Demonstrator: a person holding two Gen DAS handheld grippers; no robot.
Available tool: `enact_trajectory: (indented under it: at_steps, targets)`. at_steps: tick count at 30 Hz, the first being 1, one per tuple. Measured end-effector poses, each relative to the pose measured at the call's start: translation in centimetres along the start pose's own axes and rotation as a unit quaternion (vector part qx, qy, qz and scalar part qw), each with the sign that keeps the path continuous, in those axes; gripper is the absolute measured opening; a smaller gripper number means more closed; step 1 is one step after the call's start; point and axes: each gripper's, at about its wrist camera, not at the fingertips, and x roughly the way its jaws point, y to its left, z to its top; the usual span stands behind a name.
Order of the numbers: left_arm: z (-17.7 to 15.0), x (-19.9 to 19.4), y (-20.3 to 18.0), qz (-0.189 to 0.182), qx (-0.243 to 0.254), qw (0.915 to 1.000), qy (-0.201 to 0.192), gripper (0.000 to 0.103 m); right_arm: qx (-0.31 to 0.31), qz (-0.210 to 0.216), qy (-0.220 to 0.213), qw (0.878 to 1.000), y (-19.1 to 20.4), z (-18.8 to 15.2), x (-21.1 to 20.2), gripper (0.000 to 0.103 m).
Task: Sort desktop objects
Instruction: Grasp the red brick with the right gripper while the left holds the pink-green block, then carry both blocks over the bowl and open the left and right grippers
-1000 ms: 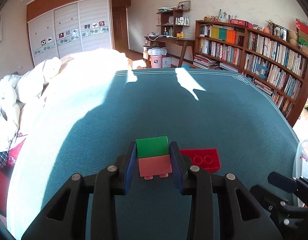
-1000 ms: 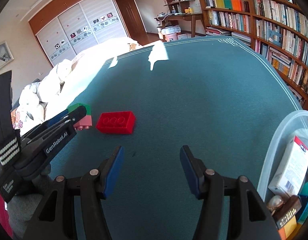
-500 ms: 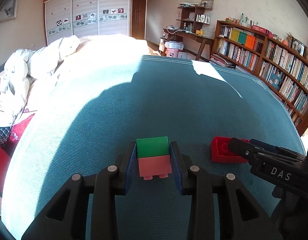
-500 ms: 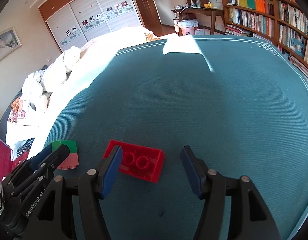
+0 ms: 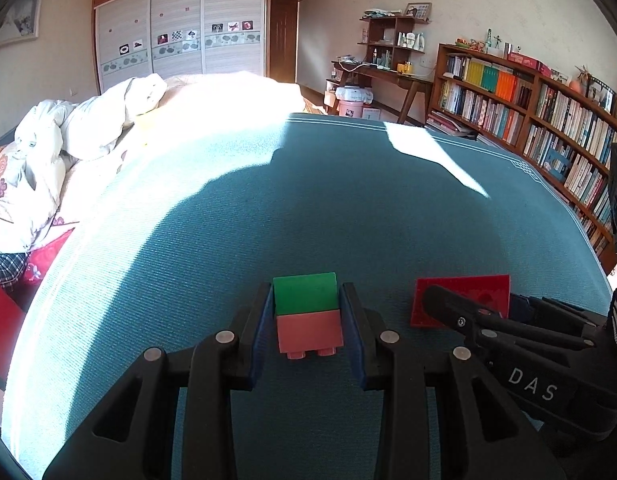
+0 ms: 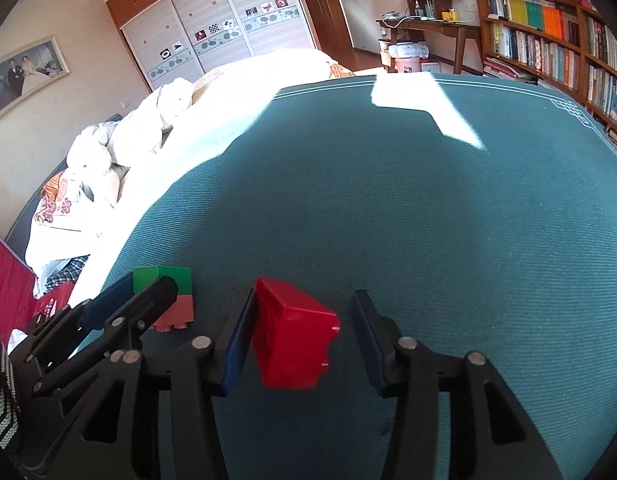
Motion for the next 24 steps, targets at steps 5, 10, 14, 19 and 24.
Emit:
enact_trajectory:
  at_steps: [5, 10, 14, 19, 24]
  targets:
    - [0.1, -0.1, 0.1, -0.006, -0.001, 1.0000, 0.002, 0.036, 0.005, 0.011, -0.002, 1.000, 0.8, -1.2, -1.1, 0.025]
    - [-0.1, -0.5, -0.2, -0.021, -0.006, 0.9997, 0.008, 0.036, 0.042, 0.014, -0.020, 0.999, -0.3, -3.1, -4.0, 0.025]
    - [-1.0, -1.4, -1.3, -0.038, 0.007, 0.9991, 0.013, 0.036, 0.049, -0.010, -0.039, 0.998, -1.3, -5.3, -6.9, 0.025]
    - [-3.4, -3.4, -3.9, -0.058, 0.043, 0.9972, 0.018, 0.036, 0.059, -0.045, -0.063, 0.995, -2.7, -8.5, -10.6, 0.025]
    - [-4.7, -5.9, -7.3, -0.128, 0.060, 0.9896, 0.029, 0.036, 0.093, -0.088, -0.117, 0.985, -5.3, -10.7, -15.9, 0.025]
